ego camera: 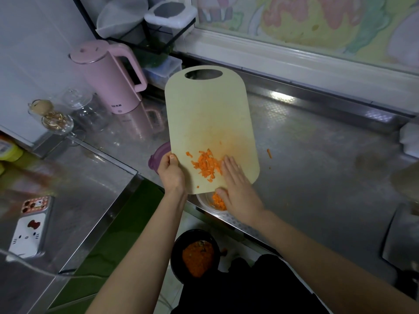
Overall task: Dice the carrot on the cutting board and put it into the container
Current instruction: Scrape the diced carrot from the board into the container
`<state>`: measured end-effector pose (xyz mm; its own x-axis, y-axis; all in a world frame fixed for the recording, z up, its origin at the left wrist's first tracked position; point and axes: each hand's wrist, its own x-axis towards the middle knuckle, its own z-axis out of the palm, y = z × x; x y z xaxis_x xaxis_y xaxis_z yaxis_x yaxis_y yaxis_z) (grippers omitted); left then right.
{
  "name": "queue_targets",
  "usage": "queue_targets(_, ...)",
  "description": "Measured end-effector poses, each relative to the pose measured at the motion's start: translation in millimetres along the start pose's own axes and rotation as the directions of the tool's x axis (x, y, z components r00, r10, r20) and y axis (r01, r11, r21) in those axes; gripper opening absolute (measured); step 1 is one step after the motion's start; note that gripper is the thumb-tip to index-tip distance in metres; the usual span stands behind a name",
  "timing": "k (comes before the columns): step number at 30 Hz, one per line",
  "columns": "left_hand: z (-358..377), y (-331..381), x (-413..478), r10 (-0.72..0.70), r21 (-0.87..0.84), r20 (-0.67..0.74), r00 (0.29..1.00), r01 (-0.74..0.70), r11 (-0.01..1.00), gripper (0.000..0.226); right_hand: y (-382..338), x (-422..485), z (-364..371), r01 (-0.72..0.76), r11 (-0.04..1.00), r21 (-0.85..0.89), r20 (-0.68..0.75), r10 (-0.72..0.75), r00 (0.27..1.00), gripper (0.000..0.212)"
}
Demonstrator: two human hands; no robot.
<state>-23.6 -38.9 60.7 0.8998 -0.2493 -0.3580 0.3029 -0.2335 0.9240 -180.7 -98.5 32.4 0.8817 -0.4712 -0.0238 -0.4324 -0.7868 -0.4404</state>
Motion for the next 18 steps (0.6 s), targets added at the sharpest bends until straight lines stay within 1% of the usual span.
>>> queue_targets(3,0,2,1,0.007,-0.009,0.012,1.000,-0.007,1.000,0.032,-4,5,-5,0.073,0.997,0.022,-0.004,-0.073,0.997,0.070)
queue_targets(6,-1,4,1,0.005,-0.029,0.020,1.000,-0.004,1.000,0.031,2,29,-27,0.058,0.997,0.048,-0.102,-0.053,0.993,0.066)
queue_targets(9,0,5,1,0.038,-0.005,0.029,0.999,-0.038,0.999,0.032,13,55,-43,0.069,0.997,-0.038,-0.152,-0.074,0.986,0.068)
queue_targets(11,2,6,1,0.057,0.006,0.020,0.998,-0.057,0.998,0.032,19,62,-42,0.101,0.990,-0.094,-0.119,-0.111,0.987,0.071)
queue_targets(14,3,7,3,0.043,0.003,0.009,0.999,-0.043,0.999,0.032,22,51,-35,0.176,0.975,-0.138,-0.055,-0.185,0.981,0.072)
queue_targets(18,2,5,6,0.055,0.018,0.027,0.998,-0.055,0.998,0.030,18,14,-21,0.266,0.948,-0.175,0.005,-0.269,0.963,0.065)
